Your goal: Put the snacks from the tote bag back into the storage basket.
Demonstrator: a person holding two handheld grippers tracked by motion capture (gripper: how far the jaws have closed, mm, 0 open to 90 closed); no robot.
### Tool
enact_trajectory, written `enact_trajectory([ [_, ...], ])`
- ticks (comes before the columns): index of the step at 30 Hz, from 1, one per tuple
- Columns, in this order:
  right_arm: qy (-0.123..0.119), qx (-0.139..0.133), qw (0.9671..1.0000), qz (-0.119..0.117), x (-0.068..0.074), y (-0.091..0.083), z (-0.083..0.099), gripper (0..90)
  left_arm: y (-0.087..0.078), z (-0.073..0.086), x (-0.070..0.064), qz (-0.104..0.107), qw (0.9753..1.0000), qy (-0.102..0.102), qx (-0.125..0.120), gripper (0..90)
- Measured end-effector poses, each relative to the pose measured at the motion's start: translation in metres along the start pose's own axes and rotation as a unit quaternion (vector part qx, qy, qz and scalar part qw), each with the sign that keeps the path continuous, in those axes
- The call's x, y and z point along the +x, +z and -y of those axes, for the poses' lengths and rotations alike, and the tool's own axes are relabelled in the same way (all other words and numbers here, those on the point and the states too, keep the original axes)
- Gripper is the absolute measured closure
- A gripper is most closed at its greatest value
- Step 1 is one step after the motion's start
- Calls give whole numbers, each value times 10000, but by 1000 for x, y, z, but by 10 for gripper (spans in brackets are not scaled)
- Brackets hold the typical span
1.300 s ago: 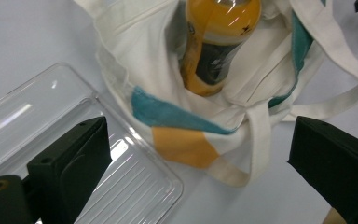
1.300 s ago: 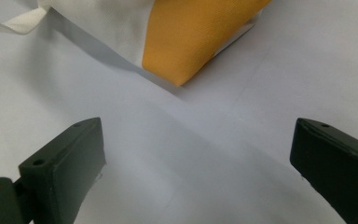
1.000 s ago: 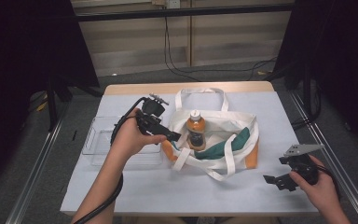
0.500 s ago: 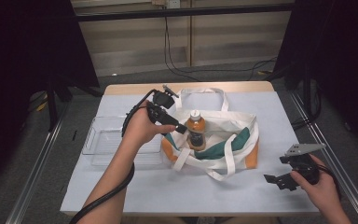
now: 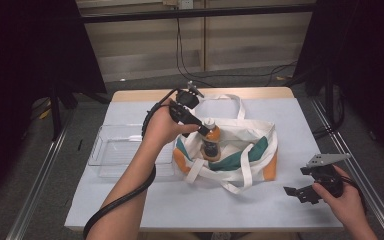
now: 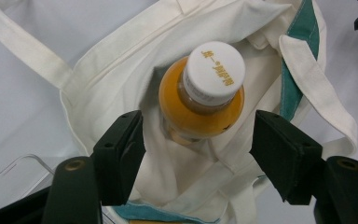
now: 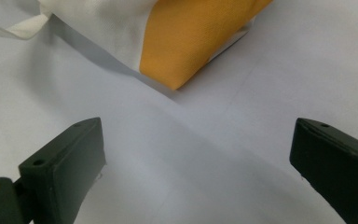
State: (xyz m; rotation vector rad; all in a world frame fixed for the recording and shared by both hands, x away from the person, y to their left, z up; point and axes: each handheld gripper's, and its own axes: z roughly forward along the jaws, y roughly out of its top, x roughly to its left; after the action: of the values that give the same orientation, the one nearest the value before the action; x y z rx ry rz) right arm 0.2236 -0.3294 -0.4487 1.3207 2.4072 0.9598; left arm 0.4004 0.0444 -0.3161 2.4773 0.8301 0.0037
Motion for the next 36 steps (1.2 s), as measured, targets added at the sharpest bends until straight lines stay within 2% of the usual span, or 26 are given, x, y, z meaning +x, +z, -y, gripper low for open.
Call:
enact_trajectory([
  [3,3,-3,10000,-8,0,0,0,27,2,-4,1,47,9999,-78,143,369],
  [4,-2,-8,10000,-5,0,0,0,27,4,-5,1,69,9999,-119,50,394],
  [7,-21,-19,10000,4,0,0,0,26,5,-8,0,89,9998,-182,52,416],
  [11,-5,1,10000,-11,0,0,0,26,6,-12,0,71,9999,-132,64,439],
  [13,-2,0,10000,-10,0,0,0,26,7,-13,1,111,9998,-187,47,440],
  [14,-1,-2,10000,-9,0,0,0,26,7,-15,2,103,9998,-106,160,443],
  [16,1,-3,10000,-12,0,0,0,26,9,-16,1,99,9997,-186,113,446],
  [18,-15,-8,10000,-9,0,0,0,26,9,-19,1,122,9997,-138,166,450],
  [20,-10,-22,10000,-40,-1,0,0,26,11,-21,-1,164,9997,-139,94,467],
  [22,3,-20,10000,-42,-1,0,-1,27,13,-23,-2,167,9997,-65,193,469],
  [23,8,-16,10000,-50,-1,0,-1,27,14,-24,-3,189,9996,-135,137,469],
  [24,-1,-19,10000,-42,-1,0,0,27,14,-25,-2,203,9996,-90,186,474],
  [25,4,-16,10000,-13,-1,0,0,26,16,-25,-3,204,9996,-164,134,486],
  [27,21,-10,10000,-6,-1,-1,0,26,17,-27,-2,208,9994,-79,261,508],
  [28,22,-22,10000,-9,-2,-1,0,27,18,-27,-2,190,9994,-162,242,512],
  [36,18,-35,10000,-29,-3,0,0,27,22,-29,-2,121,9994,-137,303,545],
])
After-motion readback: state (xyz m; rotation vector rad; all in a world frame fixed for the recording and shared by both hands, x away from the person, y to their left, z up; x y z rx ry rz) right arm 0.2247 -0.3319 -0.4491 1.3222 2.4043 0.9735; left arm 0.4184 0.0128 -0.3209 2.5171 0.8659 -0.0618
